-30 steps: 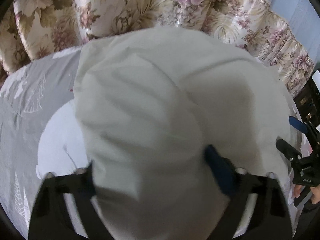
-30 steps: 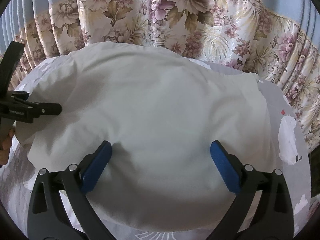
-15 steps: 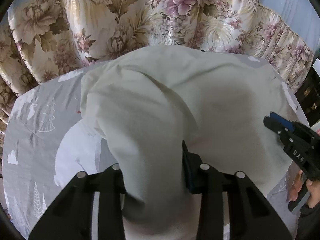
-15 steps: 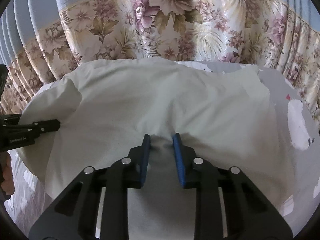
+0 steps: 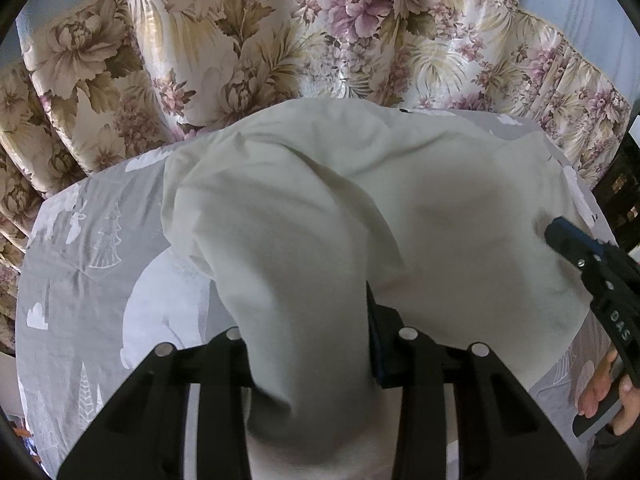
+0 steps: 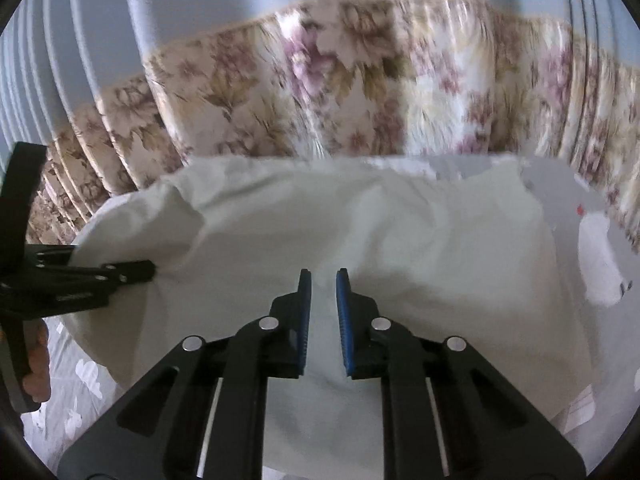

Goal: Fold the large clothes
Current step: 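Grasp the folded jacket edge with the left tool while the right tool grasps beside it, then lift the folded jacket edge with both tools toward each other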

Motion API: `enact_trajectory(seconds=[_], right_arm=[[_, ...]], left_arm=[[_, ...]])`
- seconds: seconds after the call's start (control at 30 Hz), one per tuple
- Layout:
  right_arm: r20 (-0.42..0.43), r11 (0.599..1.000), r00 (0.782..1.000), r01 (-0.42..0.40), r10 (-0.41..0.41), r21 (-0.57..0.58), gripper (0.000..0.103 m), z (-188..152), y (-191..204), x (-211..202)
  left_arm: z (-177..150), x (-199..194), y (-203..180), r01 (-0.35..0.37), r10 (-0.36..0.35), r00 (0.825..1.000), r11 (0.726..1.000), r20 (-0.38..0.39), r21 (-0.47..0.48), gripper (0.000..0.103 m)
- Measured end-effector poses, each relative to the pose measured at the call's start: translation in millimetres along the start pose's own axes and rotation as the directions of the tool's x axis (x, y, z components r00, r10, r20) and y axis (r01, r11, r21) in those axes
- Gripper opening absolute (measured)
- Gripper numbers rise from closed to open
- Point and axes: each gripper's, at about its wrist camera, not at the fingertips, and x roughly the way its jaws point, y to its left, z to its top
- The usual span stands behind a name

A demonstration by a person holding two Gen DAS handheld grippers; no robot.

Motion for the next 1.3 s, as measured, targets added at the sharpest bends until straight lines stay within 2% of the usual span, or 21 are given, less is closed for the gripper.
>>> enact_trajectory(seconds=[0.07,0.13,0.23,0.57,0.73,0.97,1.3], right_arm=[[-0.023,1.000,1.000,-0.003,0.003,0.016,0.013,-2.2,-0.3,7.2],[-0.064,0.995,0.997,-0.029,0.035,0.098,0.008,-9.2,-10.5,21.5],[-0.075,0.979,0.994,-0.060,0.075,0.194,0.003,-21.6,-20.8,32.9],[-0.104,0.959,0.990,-0.061,0.093,0.278,0.000,-28.0,-27.0,44.2],[-0.102,0.922,0.982,-0.110,0.158,0.370,0.000,-30.4,-38.4,46.7],[-0.105,0.919,0.980,-0.118,0.169,0.377,0.000,-30.6,-38.7,46.6],[-0.116,0.924,0.980,-0.111,0.163,0.366,0.000,-28.7,-37.7,48.0]], left_arm=[[1.1,-1.9,-1.9,-0.007,0.007,1.000,1.000,0.003,0.008,0.036],[2.4,-3.6,-3.4,-0.014,0.014,1.000,1.000,0.006,0.009,0.036],[4.9,-6.9,-8.0,-0.029,0.028,1.000,0.999,0.012,0.023,0.036],[20.6,-27.7,-29.1,-0.028,0.026,0.998,0.998,0.049,0.056,0.035],[26.8,-38.4,-46.9,-0.026,0.020,0.997,0.995,0.068,0.092,0.034],[31.6,-41.5,-62.8,-0.021,0.012,0.997,0.993,0.074,0.119,0.034],[32.2,-40.4,-61.4,-0.016,0.009,0.998,0.994,0.062,0.106,0.034]])
